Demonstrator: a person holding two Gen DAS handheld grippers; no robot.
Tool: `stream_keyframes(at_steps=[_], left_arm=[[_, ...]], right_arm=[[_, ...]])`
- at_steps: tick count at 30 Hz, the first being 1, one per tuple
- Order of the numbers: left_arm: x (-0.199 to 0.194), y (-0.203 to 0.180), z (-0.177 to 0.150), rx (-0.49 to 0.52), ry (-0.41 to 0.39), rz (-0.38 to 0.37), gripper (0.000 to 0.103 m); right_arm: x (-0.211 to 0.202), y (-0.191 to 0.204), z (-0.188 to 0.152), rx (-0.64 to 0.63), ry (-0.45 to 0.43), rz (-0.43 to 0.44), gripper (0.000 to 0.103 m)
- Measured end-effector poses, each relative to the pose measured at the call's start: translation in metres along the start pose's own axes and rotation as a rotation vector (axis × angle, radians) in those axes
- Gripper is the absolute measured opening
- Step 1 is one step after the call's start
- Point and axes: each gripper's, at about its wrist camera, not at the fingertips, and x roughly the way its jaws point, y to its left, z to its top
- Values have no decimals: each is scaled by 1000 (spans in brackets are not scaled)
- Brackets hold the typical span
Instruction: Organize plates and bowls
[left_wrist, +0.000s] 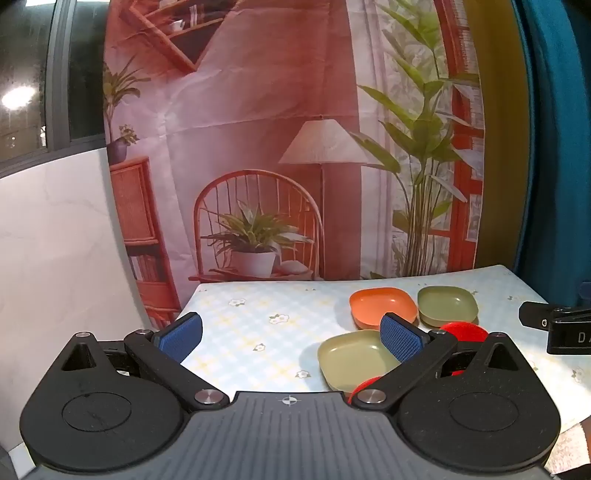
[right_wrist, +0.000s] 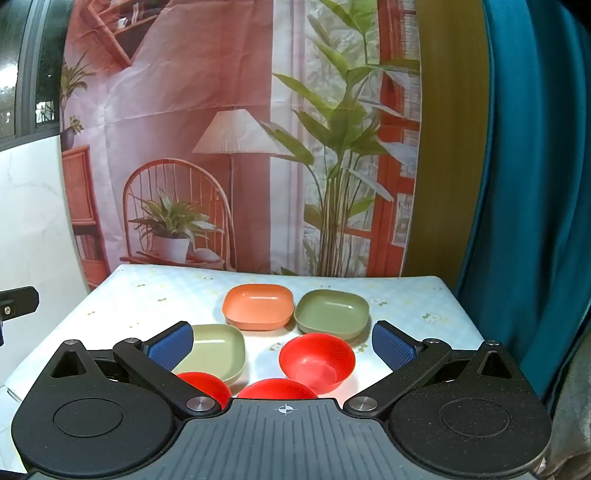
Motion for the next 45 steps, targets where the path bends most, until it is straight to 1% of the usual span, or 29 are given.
stream_keyframes(at_steps=[3, 4, 6, 10, 11, 18, 27, 30, 45], left_arm=[[0, -2, 0, 0, 8, -6, 103], [0, 5, 4, -6, 8, -4, 103], [-1, 5, 5, -5, 11, -5, 103], [-1, 7, 3, -14, 12, -7, 103], [0, 2, 1, -17, 12, 0, 103], [2, 2, -1, -24, 19, 8, 103], [3, 1, -1, -42, 31, 6, 103], [2, 2, 0, -45, 26, 8, 103], [3, 3, -1, -48, 28, 11, 103]], right_arm=[[0, 0, 0, 1, -7, 1, 103], [0, 0, 0, 0, -7, 1, 103], [-1, -2, 0, 1, -7, 0, 103], [-1, 1, -1, -8, -8, -4, 103], [-1, 1, -1, -7, -8, -4, 103], [-1, 0, -1, -5, -7, -2, 103], [-2, 4, -1, -12, -9, -3, 103], [-1, 1, -1, -8, -8, -2, 103], [-2, 6, -4, -14, -10, -1, 103]])
